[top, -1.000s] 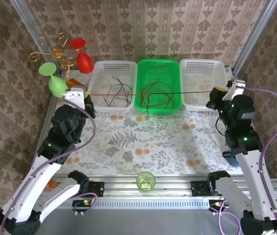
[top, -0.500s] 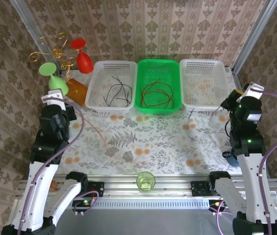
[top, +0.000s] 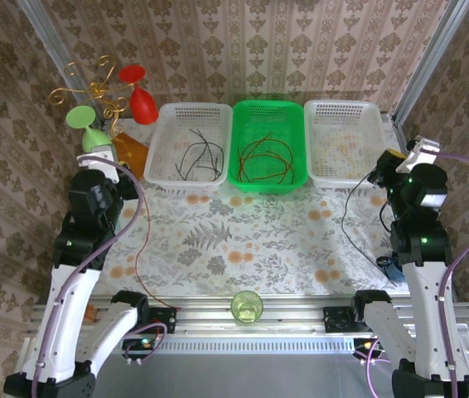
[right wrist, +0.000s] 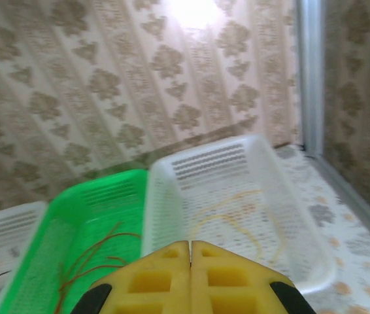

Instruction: Untangle the cables

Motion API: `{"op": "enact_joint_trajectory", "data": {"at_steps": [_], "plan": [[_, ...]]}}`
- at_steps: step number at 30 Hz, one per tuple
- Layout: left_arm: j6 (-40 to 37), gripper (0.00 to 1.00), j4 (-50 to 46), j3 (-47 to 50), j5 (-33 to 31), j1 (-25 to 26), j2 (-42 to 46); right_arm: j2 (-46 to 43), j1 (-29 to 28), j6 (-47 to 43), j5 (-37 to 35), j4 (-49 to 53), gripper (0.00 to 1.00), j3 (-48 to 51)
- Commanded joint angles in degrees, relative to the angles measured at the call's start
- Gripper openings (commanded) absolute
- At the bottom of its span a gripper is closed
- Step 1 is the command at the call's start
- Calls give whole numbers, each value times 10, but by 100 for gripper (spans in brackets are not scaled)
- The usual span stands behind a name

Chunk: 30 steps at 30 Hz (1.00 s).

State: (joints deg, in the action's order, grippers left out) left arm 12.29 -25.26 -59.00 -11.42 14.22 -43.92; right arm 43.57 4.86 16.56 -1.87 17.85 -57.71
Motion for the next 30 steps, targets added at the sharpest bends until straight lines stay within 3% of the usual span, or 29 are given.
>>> {"op": "enact_joint_trajectory", "data": {"at_steps": [1, 8, 15, 22, 30], "plan": [[28, 0, 52, -41, 63, 7, -19, 8, -7, 22, 116, -52, 0, -58], [6, 0, 103, -143, 79, 51, -112, 55, -25, 62, 163, -95, 0, -149], [0, 0, 127, -165, 85, 81, -156, 107, -50, 114, 199, -149, 0, -223], [-2, 0, 153, -127, 92, 89, -170, 211, -148, 123, 196, -215, 0, -332], [-25, 0, 163, -257, 128, 87, -241, 328, -240, 99, 169, -250, 0, -456]]}}
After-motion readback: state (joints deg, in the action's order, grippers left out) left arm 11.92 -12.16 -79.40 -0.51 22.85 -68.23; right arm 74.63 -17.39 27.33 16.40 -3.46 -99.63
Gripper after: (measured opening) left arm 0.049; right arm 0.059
